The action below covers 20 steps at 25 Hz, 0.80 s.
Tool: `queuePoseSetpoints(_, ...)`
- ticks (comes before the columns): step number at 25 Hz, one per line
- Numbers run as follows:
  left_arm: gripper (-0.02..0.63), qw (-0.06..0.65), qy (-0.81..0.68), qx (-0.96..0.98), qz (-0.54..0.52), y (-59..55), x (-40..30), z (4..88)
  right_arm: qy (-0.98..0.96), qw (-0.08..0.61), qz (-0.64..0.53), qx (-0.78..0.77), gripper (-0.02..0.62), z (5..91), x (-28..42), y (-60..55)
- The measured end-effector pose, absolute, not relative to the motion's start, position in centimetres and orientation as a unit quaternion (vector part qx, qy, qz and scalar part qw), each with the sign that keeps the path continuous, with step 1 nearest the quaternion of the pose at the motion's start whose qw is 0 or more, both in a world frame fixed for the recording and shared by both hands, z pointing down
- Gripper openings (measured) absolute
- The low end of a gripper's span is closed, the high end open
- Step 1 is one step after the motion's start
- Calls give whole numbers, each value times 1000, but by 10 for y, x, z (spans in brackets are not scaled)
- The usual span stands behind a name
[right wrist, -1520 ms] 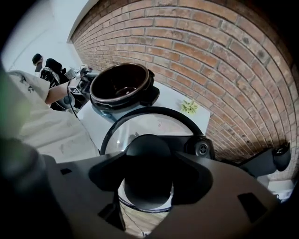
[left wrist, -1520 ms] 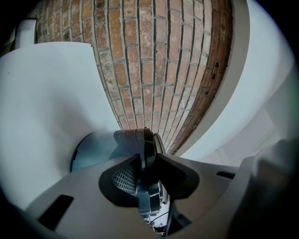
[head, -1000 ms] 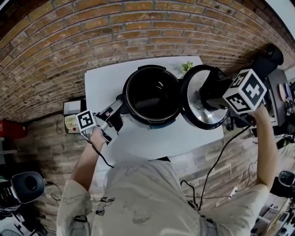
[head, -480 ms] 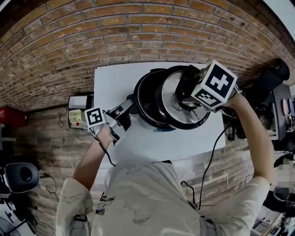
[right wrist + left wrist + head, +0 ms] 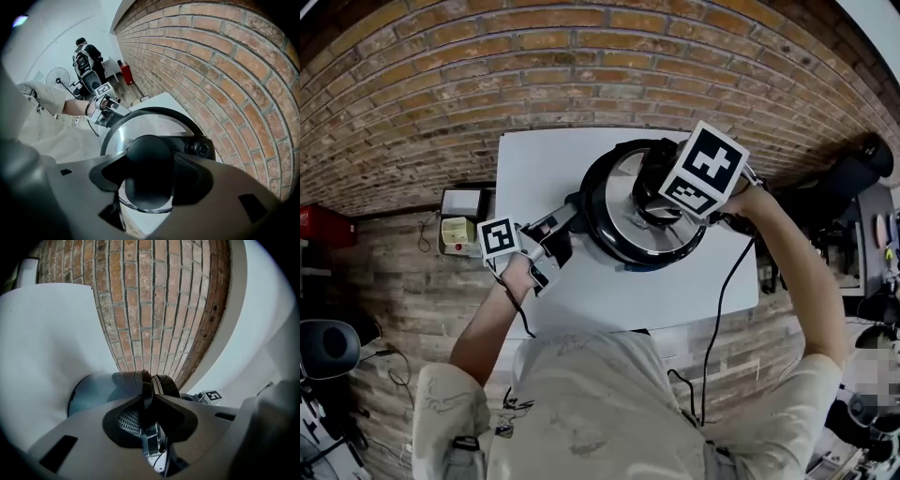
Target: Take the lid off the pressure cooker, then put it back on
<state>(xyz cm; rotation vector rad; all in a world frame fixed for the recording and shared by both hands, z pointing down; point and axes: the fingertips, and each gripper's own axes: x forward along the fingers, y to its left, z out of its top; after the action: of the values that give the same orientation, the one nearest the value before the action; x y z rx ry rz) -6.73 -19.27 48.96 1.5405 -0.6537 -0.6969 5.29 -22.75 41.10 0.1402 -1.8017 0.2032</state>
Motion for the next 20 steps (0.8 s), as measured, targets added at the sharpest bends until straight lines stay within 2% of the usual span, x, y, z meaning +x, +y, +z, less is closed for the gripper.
queuePoseSetpoints(8,74,618,-281,666,-308,-193,-67,490,-784,608,114,47,295,416,41,-234)
queuePoseSetpoints(16,74,619,-278,667,-309,-192,-67,490,-766,641,54,3,296,434,32,-226)
queuePoseSetpoints(20,74,621,-275,665,-311,-192,-67,490,-771,635,57,3,296,433,32,-225)
